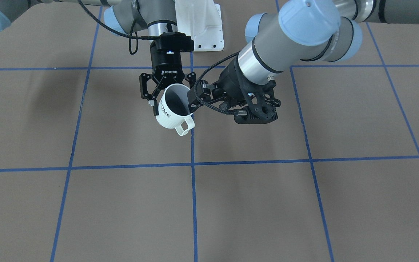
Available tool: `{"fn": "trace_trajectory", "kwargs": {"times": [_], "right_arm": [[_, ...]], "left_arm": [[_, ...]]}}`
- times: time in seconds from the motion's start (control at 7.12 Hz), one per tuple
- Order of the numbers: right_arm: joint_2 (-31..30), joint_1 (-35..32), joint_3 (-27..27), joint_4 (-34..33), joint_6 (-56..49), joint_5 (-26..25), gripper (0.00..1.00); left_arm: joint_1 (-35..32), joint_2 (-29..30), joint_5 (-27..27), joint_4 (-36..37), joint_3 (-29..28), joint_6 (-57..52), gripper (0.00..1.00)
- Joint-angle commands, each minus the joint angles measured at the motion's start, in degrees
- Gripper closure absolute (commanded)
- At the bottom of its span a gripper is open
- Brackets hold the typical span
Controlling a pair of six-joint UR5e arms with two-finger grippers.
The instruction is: Left arm hands cup to right arm to dump lemon
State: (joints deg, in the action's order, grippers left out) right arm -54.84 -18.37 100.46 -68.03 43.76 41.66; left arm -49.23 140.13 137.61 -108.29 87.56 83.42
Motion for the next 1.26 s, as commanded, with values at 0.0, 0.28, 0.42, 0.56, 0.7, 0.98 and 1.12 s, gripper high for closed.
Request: {"fn": "trace_trajectory", "kwargs": {"times": [0.0,0.28,0.42,0.56,0.7,0.98,1.12], "right_arm": [[-0.09,0.0,0.0,0.17,0.01,0.0,0.73],[-0.26,0.09,0.0,0.35,0.01,0.0,0.73],[-0.26,0.09,0.0,0.44,0.01,0.0,0.73],[-0.26,0.01,0.0,0.44,0.01,0.0,0.73],[-0.26,0.09,0.0,0.44,0.01,0.0,0.73],[-0.26,0.09,0.0,0.44,0.01,0.0,0.73],[-0.26,0.09,0.0,0.44,0.01,0.0,0.72]], "left_arm": [[1.24,0.41,0.02,-0.08,0.06,0.08,0.11],[1.86,0.59,-0.07,0.01,-0.02,0.08,0.33],[2.21,0.59,-0.07,0.01,-0.2,-0.01,0.45],[2.47,0.59,-0.07,0.01,-0.2,0.08,0.51],[2.56,0.59,-0.07,0.01,-0.2,0.08,0.54],[2.56,0.59,-0.07,0.01,-0.2,-0.01,0.63],[2.56,0.59,-0.07,0.01,-0.2,-0.01,0.66]]}}
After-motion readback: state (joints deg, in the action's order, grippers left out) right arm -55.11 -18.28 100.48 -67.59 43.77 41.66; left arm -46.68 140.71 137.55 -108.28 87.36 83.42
